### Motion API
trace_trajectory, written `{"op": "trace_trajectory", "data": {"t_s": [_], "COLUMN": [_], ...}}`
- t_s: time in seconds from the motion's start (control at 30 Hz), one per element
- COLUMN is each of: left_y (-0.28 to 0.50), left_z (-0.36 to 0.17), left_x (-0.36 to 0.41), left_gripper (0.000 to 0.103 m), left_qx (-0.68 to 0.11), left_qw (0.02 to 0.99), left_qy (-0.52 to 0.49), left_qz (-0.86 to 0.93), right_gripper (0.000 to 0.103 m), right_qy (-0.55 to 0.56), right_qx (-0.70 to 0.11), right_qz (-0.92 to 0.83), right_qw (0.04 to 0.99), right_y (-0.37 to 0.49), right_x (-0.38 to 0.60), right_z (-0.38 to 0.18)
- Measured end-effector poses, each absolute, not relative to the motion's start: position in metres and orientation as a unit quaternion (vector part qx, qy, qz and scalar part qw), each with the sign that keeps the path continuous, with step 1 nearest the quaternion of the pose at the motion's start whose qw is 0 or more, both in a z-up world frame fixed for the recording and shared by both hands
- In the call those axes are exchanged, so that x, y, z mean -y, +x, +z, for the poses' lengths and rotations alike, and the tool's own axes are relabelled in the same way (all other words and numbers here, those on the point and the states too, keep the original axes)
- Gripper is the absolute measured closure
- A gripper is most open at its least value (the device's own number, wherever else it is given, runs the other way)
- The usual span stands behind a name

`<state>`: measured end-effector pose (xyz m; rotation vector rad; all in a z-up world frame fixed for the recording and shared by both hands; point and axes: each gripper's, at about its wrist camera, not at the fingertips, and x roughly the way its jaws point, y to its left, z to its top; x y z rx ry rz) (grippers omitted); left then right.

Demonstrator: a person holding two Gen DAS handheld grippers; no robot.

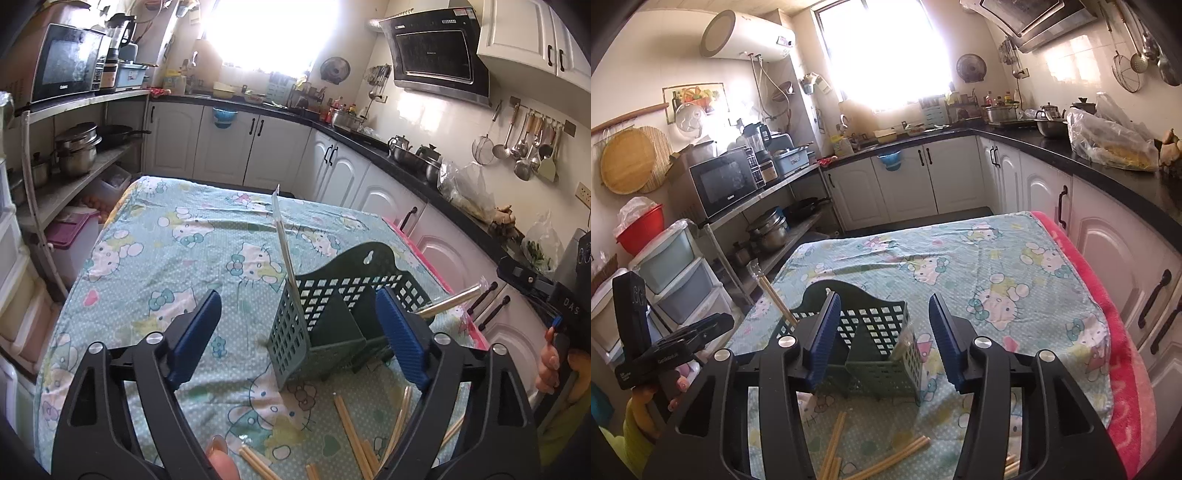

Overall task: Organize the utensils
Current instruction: 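Open the left tool dropping chopsticks into the holder while the right tool releases its chopsticks, then move both tools back down toward the remaining chopsticks on the cloth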

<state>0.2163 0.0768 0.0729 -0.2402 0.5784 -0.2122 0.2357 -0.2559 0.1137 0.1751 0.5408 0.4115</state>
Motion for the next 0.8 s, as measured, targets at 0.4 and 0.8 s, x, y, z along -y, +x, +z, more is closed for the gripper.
{"op": "trace_trajectory", "data": {"t_s": [0.4, 0.8], "left_y": [0.197, 0.181], "left_z": [0.063, 0.047], "left_x": [-0.072, -0.066], "left_gripper": [0.011, 0.011], "left_qx": [-0.291, -0.308], "left_qw": [0.945, 0.941], "left_qy": [-0.117, -0.111], "left_qz": [-0.095, -0.090], "right_gripper": [0.049, 0.042], "right_qy": [0.059, 0.031], "right_qx": [-0.274, -0.289], "right_qz": [0.196, 0.204], "right_qw": [0.940, 0.935], "right_y": [0.213, 0.196], "right_x": [0.255, 0.240], "right_z": [0.101, 0.083]}}
